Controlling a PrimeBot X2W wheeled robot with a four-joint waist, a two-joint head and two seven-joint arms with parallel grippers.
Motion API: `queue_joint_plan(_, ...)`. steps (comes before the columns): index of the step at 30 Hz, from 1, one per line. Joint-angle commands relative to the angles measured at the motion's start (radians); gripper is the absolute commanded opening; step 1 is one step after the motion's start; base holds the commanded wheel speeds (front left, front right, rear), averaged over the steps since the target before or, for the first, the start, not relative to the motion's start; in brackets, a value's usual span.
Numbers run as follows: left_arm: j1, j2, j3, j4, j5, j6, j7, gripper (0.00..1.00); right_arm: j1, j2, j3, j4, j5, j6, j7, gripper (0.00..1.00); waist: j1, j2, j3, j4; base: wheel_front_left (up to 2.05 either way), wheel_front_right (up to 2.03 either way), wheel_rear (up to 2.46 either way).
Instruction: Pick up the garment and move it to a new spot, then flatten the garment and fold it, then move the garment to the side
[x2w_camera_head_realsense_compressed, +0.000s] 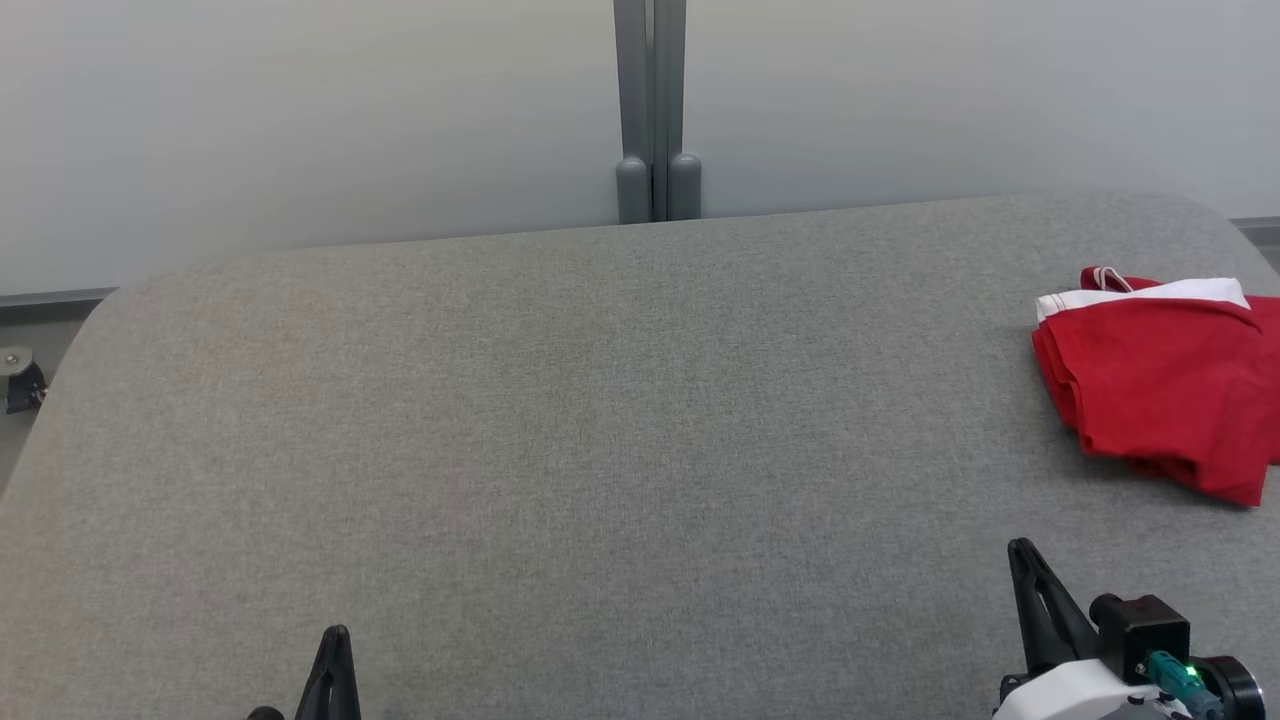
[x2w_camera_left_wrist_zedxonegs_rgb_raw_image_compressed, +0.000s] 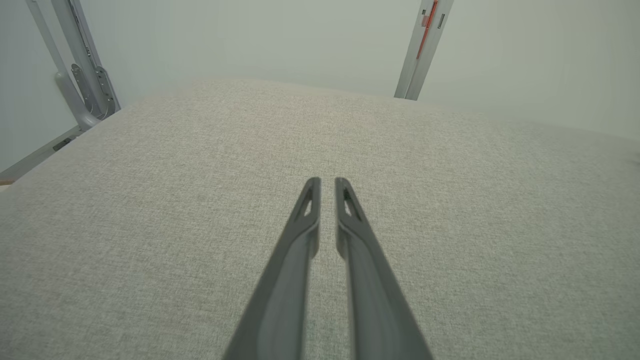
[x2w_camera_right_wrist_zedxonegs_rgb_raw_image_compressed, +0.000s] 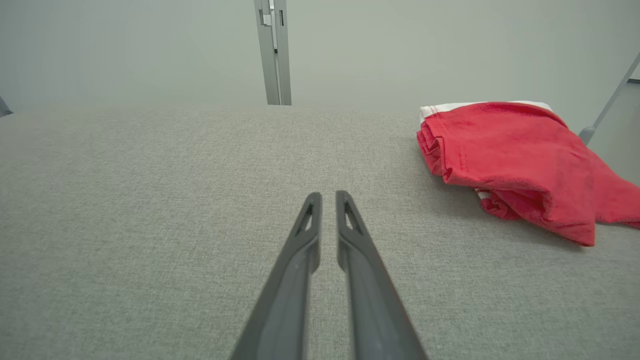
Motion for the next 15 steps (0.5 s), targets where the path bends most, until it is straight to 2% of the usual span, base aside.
queue_joint_plan(1, -0.013, 0.001, 0.006, -0.010, -0.049, -0.005, 0.011, 0.00, -0.022, -0.005, -0.013, -0.004, 0.052, 0.000, 0.016, 0.00, 0.0001, 0.0000, 0.001, 0.000, 0.00, 0.00, 0.00)
queue_joint_plan(15, -0.070, 0.003, 0.036, 0.001, -0.293, -0.027, 0.078, 0.00, -0.049, -0.004, -0.017, -0.016, 0.343, 0.000, 0.078, 0.00, 0.0001, 0.0000, 0.005, -0.002, 0.00, 0.00, 0.00)
